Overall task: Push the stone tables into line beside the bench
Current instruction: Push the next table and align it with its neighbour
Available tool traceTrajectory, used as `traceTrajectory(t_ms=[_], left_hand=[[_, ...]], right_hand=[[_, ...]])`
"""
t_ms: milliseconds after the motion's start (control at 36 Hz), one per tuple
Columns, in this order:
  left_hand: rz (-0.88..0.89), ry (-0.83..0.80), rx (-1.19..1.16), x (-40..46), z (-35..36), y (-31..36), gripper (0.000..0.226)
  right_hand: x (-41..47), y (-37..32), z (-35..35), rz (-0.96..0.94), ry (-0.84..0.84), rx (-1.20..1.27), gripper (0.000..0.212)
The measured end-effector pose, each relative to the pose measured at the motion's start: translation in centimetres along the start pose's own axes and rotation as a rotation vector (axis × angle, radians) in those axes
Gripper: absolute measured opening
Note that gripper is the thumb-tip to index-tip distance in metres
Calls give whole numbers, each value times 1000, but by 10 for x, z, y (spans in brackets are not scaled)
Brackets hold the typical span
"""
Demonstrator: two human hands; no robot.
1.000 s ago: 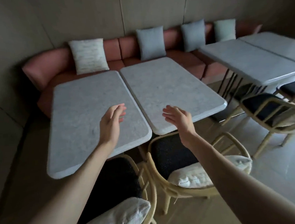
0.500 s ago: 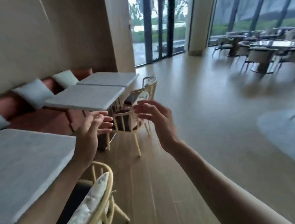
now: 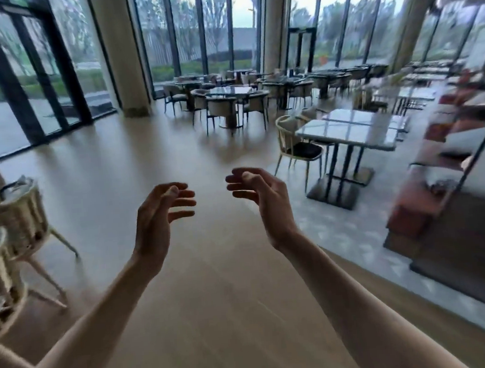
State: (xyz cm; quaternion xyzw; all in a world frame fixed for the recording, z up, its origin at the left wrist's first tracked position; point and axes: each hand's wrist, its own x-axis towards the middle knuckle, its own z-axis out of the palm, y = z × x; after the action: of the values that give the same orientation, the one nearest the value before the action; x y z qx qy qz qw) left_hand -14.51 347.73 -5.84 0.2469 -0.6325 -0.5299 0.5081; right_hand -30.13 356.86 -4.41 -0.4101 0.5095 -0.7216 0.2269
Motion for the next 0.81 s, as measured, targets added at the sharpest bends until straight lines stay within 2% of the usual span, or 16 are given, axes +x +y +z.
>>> traceTrajectory(t_ms=[139,306,444,556,694,806], left_hand=[[-9,-98,-63,74,56,-43,39],[-23,-197,-161,194,105,-103,34],[-40,-283,-191,296,136,-138,35],[-47,-322,-173,375,159,-157,24],[-26,-385,-170,463,188,-189,26],[-54,-366,-175,530,219,-231,23]], right_hand=[[62,31,-42,-11,101,-71,30],[171,83,-57,-41,223,-102,41],[268,110,-57,-45,306,-130,31],[340,119,-64,-39,367,-133,29],[428,141,-85,-52,433,-140,27],[501,178,-108,-52,466,-124,27]])
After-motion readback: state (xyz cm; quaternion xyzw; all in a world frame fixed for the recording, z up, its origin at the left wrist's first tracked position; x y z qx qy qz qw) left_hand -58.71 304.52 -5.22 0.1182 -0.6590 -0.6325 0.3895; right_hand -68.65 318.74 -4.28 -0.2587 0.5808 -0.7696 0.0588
